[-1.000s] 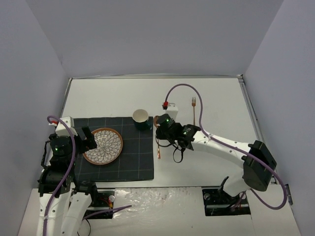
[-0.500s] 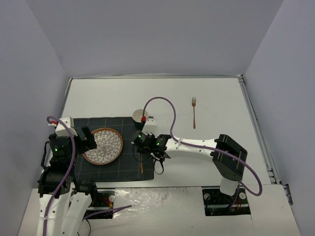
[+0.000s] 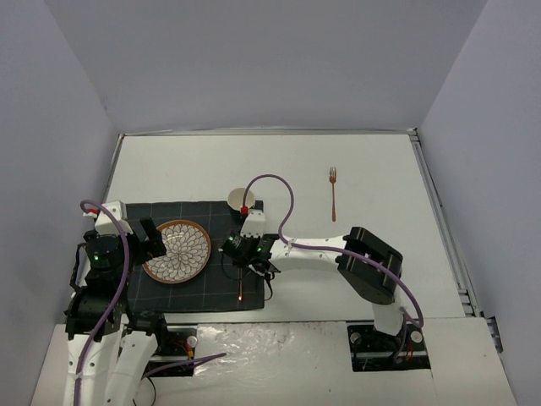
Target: Set the dinner table for one person
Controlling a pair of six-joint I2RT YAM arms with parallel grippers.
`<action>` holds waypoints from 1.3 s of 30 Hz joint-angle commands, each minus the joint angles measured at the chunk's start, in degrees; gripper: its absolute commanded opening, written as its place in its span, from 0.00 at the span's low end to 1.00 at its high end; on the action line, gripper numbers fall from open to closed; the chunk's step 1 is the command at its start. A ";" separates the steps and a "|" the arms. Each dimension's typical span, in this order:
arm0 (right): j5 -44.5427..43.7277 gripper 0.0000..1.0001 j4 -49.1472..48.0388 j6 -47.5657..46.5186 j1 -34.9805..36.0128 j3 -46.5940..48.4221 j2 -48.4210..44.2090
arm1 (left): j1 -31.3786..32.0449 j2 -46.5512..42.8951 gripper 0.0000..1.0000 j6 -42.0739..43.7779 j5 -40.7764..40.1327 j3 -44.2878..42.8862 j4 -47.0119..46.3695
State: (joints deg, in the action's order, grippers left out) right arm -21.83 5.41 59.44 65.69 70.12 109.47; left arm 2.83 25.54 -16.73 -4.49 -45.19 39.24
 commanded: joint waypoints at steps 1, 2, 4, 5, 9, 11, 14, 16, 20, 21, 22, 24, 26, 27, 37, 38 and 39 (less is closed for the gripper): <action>-3.86 0.00 -0.87 2.06 0.09 3.49 0.27 | -0.46 0.20 0.97 -0.06 0.39 -0.78 -2.28; -3.82 0.00 -0.85 1.99 0.05 3.81 0.68 | -0.46 0.12 0.97 -0.06 0.36 -0.78 -2.24; -3.76 0.00 -0.93 1.87 0.05 4.11 1.24 | -0.46 0.04 0.97 -0.06 0.46 -0.85 -2.26; -3.80 0.00 -0.93 1.72 0.05 4.32 1.49 | -0.46 0.04 0.97 -0.06 0.51 -0.80 -2.31; -3.92 0.00 -0.87 1.31 -0.04 4.87 2.31 | -0.40 0.04 0.97 -0.06 0.48 -0.74 -2.28; -3.71 0.00 -0.93 1.00 -0.10 5.23 2.93 | -0.46 -0.03 0.97 -0.06 0.53 -0.76 -2.33; -3.19 0.00 -0.90 0.16 -0.28 5.62 3.84 | -0.46 -0.05 0.97 -0.06 0.53 -0.71 -2.27; -3.04 0.00 -0.84 -0.20 -0.30 5.68 4.08 | -0.46 -0.05 0.97 -0.06 0.62 -0.69 -2.24; -3.93 0.00 -0.80 -0.64 -0.30 5.36 3.81 | -0.46 -0.14 0.97 -0.06 0.57 -0.69 -2.19; -4.11 0.00 -0.82 -0.62 -0.32 5.15 3.69 | -0.46 -0.14 0.97 -0.06 0.55 -0.69 -2.17; -4.15 0.00 -0.78 -0.59 -0.36 5.04 3.62 | -0.46 -0.14 0.97 -0.06 0.59 -0.69 -2.21; -4.06 0.00 -0.75 -0.62 -0.39 4.94 3.67 | -0.46 -0.14 0.97 -0.06 0.62 -0.69 -2.30; -3.95 0.00 -0.75 -0.76 -0.33 5.00 3.84 | -0.46 -0.08 0.97 -0.11 0.62 -0.75 -2.27; -3.92 0.00 -0.75 -0.87 -0.30 5.04 3.91 | -0.46 -0.05 0.97 -0.13 0.62 -0.77 -2.23; -3.39 0.15 -0.72 -1.49 -0.39 5.00 4.17 | -0.46 0.04 0.97 -0.12 0.65 -0.69 -2.24; -3.36 0.19 -0.75 -1.62 -0.39 5.13 4.07 | -0.46 0.04 0.97 -0.11 0.65 -0.69 -2.24; -3.31 0.23 -0.75 -1.76 -0.39 5.27 3.93 | -0.46 0.04 0.97 -0.06 0.70 -0.69 -2.24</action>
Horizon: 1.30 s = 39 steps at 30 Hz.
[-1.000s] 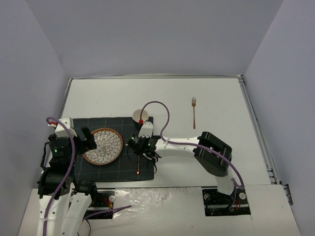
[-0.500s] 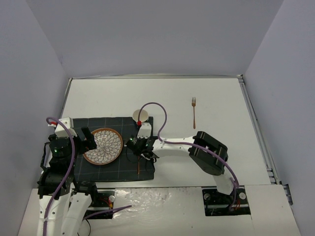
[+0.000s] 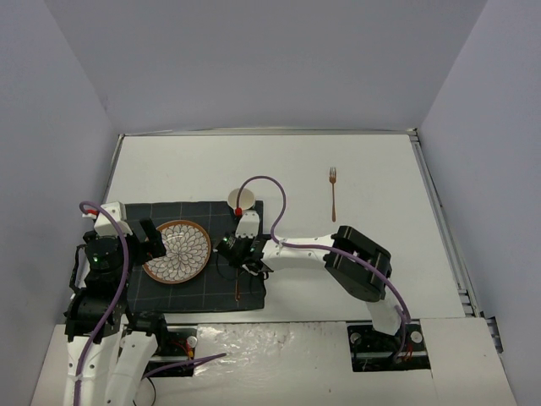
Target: Set the dinner table for one person
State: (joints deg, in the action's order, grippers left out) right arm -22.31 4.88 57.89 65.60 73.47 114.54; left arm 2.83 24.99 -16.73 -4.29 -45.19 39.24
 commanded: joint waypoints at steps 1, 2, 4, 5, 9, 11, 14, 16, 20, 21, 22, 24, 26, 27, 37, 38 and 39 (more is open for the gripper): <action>-2.90 0.23 -0.22 -0.44 -0.30 1.94 -1.37 | -0.46 0.58 0.97 -0.06 0.52 -0.69 -2.24; -2.82 0.26 -0.20 -0.80 -0.30 2.03 -1.81 | -0.46 0.61 0.97 -0.06 0.52 -0.69 -2.24; -2.58 0.32 -0.14 -1.60 -0.30 2.28 -2.79 | -0.46 0.67 0.97 -0.06 0.52 -0.69 -2.24; -2.36 0.34 -0.09 -2.47 -0.26 2.37 -3.83 | -0.46 0.67 0.97 -0.06 0.47 -0.69 -2.16; -2.81 0.47 0.40 -5.86 -0.34 1.64 -9.17 | -0.46 0.78 0.97 -0.08 0.53 -0.69 -2.17; -3.31 0.54 0.71 -7.86 -0.46 0.71 -12.86 | -0.46 0.84 0.97 -0.14 0.60 -0.69 -2.24; -0.89 0.66 0.74 -14.07 -2.24 -1.21 -17.91 | -0.45 0.85 0.97 -0.06 0.69 -0.69 -2.24; 1.38 0.73 0.74 -17.10 -4.43 -2.89 -21.10 | -0.46 0.93 0.97 -0.06 0.61 -0.69 -2.33; 1.58 0.80 0.57 -24.80 -10.00 -6.90 -29.46 | -0.46 0.93 0.97 -0.06 0.88 -0.63 -2.46; 1.36 0.80 0.54 -26.55 -11.61 -7.69 -31.28 | -0.42 0.97 0.97 -0.02 1.02 -0.60 -2.54; 1.31 0.81 0.47 -28.24 -13.56 -8.16 -33.14 | -0.38 1.03 0.97 0.03 1.14 -0.60 -2.59; 3.28 0.81 0.09 -31.22 -19.46 -9.50 -36.16 | -0.46 1.17 0.97 0.06 1.40 -0.57 -2.62; 8.27 0.81 -1.15 -33.81 -26.36 -10.43 -38.24 | -0.43 1.31 0.97 0.12 1.60 -0.51 -2.68; 11.36 0.81 -2.53 -35.15 -30.44 -10.96 -39.01 | -0.37 1.37 0.97 0.12 1.66 -0.51 -2.68; 42.85 0.78 -14.87 -45.47 -59.45 -8.24 -25.08 | -0.35 1.99 0.97 0.21 1.66 -0.58 -2.61; 44.65 0.77 -14.99 -46.66 -60.32 -6.60 -22.05 | -0.32 1.99 0.97 0.21 1.56 -0.55 -2.59; 46.28 0.77 -15.03 -47.98 -61.30 -5.08 -18.91 | -0.28 2.01 0.97 0.23 1.51 -0.51 -2.62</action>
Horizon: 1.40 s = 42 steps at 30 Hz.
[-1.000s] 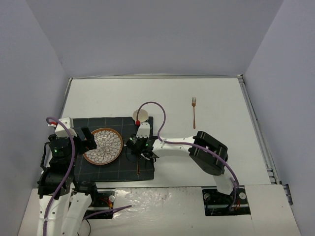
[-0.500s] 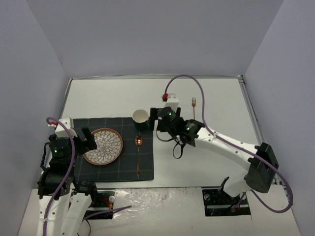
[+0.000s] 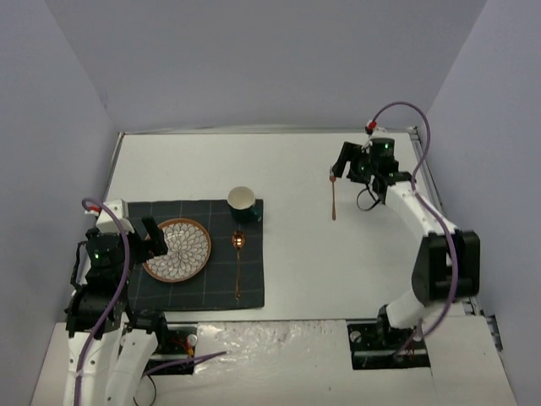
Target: Set the dinner table for one person
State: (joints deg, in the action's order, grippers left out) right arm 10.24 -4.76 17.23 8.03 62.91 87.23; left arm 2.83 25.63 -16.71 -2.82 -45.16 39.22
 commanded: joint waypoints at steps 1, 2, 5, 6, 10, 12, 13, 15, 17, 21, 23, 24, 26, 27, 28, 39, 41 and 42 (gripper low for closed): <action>15.05 0.77 -5.48 -8.73 -4.91 6.54 11.12 | -0.28 1.42 0.97 0.25 0.08 -0.54 -2.64; 16.59 0.76 -5.64 -9.81 -6.00 7.79 13.54 | -0.28 1.44 0.97 0.27 0.07 -0.54 -2.60; 21.08 0.74 -7.11 -11.31 -7.90 12.22 18.78 | -0.28 1.62 0.97 0.27 0.02 -0.54 -2.58; 23.06 0.73 -7.96 -11.85 -9.11 13.04 20.67 | -0.28 1.67 0.97 0.27 0.06 -0.54 -2.62; 27.62 0.70 -8.86 -14.42 -10.84 18.12 26.55 | -0.32 1.95 0.97 0.36 0.10 -0.54 -2.71; 29.06 0.69 -8.81 -15.45 -11.33 20.72 29.81 | -0.28 2.05 0.97 0.42 0.15 -0.54 -2.75; 29.77 0.68 -8.78 -15.78 -11.64 22.18 31.37 | -0.28 2.08 0.97 0.45 0.19 -0.54 -2.75; 30.47 0.66 -8.78 -16.13 -12.11 24.14 33.30 | -0.35 2.25 0.97 0.45 0.19 -0.54 -2.77; 31.39 0.62 -8.72 -16.15 -12.46 26.22 35.61 | -0.34 2.37 0.97 0.45 0.24 -0.54 -2.84; 34.23 0.57 -8.51 -16.22 -12.60 29.77 40.02 | -0.35 2.76 0.97 0.45 0.34 -0.56 -2.73; 35.32 0.56 -8.55 -16.45 -12.60 30.67 41.63 | -0.28 2.79 0.97 0.45 0.28 -0.59 -2.69; 35.94 0.56 -8.57 -16.61 -12.60 31.10 42.30 | -0.28 2.85 0.97 0.46 0.27 -0.54 -2.75; 38.09 0.55 -8.11 -16.61 -12.70 32.11 43.54 | -0.28 2.98 0.97 0.54 0.20 -0.54 -2.76; 39.03 0.55 -7.97 -16.61 -12.74 32.62 44.23 | -0.28 3.08 0.97 0.54 0.24 -0.54 -2.80; 39.97 0.55 -7.82 -16.61 -12.77 33.12 44.91 | -0.28 3.19 0.97 0.54 0.27 -0.54 -2.83; 43.54 0.50 -6.68 -17.14 -12.69 33.34 48.09 | -0.37 3.46 0.97 0.63 0.36 -0.63 -2.84; 44.15 0.49 -5.88 -18.59 -12.69 33.34 48.39 | -0.37 3.40 0.97 0.63 0.36 -0.57 -2.84; 44.57 0.49 -5.48 -18.89 -12.72 33.42 48.47 | -0.37 3.44 0.97 0.63 0.36 -0.58 -2.84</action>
State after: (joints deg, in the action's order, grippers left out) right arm 51.76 -11.54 0.72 -4.54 94.94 134.98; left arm 2.83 27.91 -16.67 -2.79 -45.15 39.20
